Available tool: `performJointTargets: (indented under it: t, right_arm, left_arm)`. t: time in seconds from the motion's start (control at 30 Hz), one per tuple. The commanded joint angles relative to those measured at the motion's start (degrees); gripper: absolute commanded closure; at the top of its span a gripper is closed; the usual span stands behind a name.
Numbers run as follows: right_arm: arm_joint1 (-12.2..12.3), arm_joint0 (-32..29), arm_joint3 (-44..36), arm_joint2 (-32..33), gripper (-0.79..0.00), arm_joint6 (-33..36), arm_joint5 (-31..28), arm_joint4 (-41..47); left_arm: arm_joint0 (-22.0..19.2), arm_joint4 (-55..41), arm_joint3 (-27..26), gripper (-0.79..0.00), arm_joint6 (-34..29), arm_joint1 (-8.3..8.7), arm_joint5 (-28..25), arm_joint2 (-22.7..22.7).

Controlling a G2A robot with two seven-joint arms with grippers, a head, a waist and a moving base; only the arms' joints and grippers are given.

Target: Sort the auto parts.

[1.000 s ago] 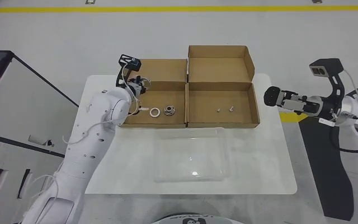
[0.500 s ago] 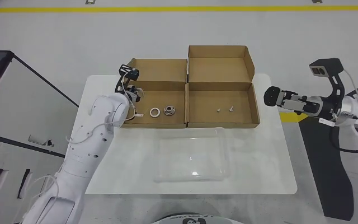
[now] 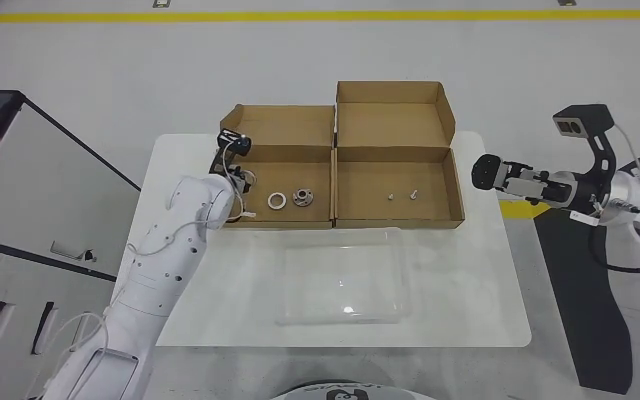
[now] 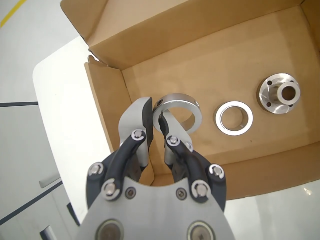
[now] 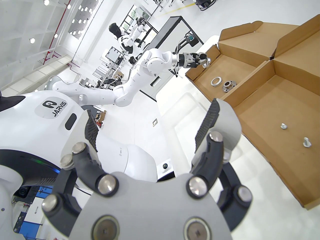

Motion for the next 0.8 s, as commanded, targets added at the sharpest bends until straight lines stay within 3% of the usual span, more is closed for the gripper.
performJointTargets:
  t: [0.0,0.77]
  right_arm:
    - [0.0,0.0,0.0,0.0,-0.785,0.0,0.0,-0.01]
    - [0.0,0.0,0.0,0.0,-0.785,0.0,0.0,-0.01]
  left_arm:
    - [0.01,0.64,0.56,0.0,-0.25,-0.06,-0.36,0.28]
    - [1.01,2.43,5.19,0.0,0.17,-1.0,-1.06,1.78]
